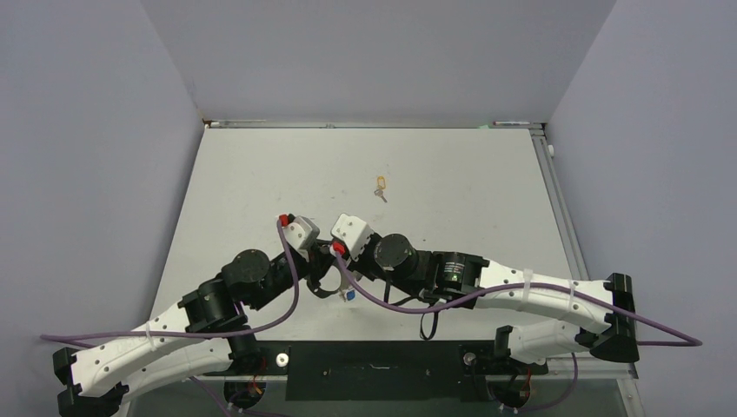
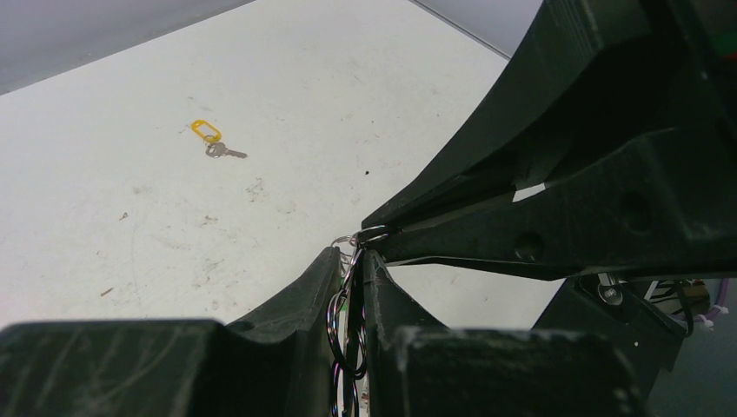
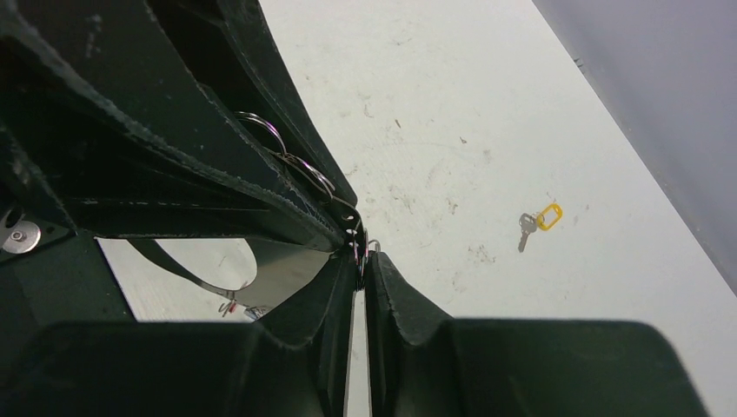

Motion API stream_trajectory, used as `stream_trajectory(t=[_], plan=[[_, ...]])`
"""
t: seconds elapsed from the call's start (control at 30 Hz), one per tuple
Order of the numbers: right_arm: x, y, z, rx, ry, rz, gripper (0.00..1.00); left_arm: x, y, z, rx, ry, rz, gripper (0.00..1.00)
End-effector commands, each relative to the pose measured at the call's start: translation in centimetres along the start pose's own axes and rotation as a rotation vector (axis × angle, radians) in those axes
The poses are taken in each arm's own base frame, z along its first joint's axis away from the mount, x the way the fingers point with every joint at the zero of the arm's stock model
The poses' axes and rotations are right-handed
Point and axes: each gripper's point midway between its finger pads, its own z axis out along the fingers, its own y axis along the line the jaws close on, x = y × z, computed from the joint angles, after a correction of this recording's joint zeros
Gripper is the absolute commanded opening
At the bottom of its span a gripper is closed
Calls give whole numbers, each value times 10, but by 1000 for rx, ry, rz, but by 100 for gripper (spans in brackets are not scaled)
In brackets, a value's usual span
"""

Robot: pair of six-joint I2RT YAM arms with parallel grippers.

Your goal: Put the keys on the keyring

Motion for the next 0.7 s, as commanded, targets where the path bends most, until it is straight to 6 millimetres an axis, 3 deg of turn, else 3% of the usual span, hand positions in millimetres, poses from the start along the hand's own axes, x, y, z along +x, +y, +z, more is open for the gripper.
stream_trajectory(t=[0.0, 0.13, 0.3, 0.4, 0.47, 0.57, 0.67], plan=[[-28, -11, -1, 43, -72, 16, 9, -50, -20, -8, 90, -135, -48, 0], [-30, -13, 0, 54, -68, 14, 8, -48, -20, -7, 91, -127, -46, 0], [-31, -11, 2, 48, -52, 0, 20, -46, -20, -6, 89, -119, -41, 0], [-32, -10, 3, 47, -50, -9, 21, -45, -20, -5, 87, -116, -39, 0], [-32, -9, 4, 43, -49, -15, 18, -45, -20, -5, 87, -113, -38, 0], [-31, -6, 4, 32, -50, -31, 6, -44, -20, -4, 87, -109, -32, 0], [-29, -2, 5, 21, -51, -48, 5, -43, -19, -4, 85, -107, -30, 0]])
